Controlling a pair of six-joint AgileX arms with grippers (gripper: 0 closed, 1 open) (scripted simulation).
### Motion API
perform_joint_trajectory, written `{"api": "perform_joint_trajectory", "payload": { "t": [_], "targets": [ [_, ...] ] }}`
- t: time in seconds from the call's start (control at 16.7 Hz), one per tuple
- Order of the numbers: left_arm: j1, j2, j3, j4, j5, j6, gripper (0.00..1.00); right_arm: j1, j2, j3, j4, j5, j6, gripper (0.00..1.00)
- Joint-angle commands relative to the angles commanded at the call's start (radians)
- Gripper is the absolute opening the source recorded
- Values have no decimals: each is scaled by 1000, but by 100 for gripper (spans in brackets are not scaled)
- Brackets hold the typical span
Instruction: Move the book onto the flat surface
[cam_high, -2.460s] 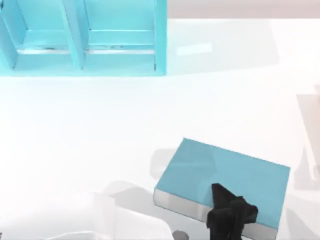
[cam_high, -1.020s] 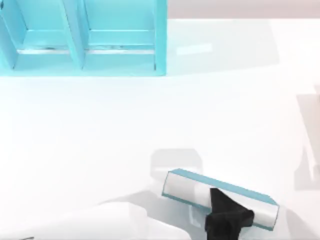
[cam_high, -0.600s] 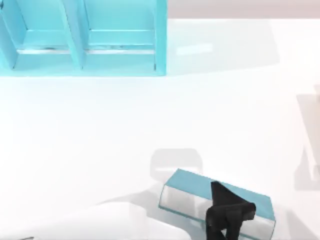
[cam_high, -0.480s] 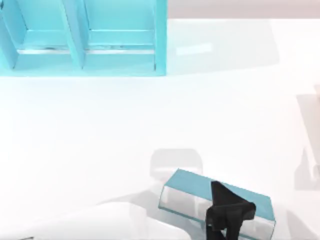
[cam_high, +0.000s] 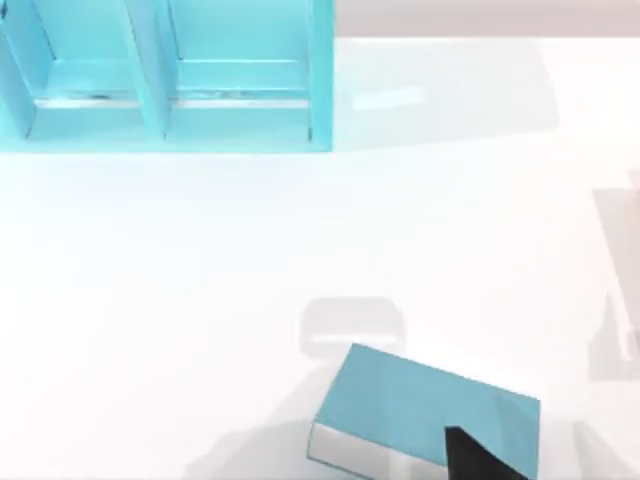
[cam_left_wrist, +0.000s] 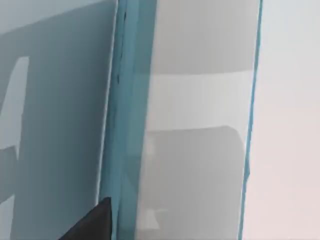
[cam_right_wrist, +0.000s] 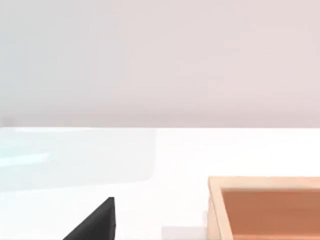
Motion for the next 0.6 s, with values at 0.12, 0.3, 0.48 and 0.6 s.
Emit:
{"api": "perform_joint_trajectory", "payload": {
  "t": [0.12, 0.3, 0.48, 0.6],
  "targets": [
    [-63, 40, 54, -141, 43, -132, 100, 0, 0, 0, 0, 0, 0, 100],
    [-155, 95, 136, -361, 114, -329, 100, 0, 0, 0, 0, 0, 0, 100],
    [-230, 136, 202, -520, 176, -478, 100, 0, 0, 0, 0, 0, 0, 100],
    [-260, 153, 228, -573, 200, -531, 100, 0, 0, 0, 0, 0, 0, 100]
  ]
}}
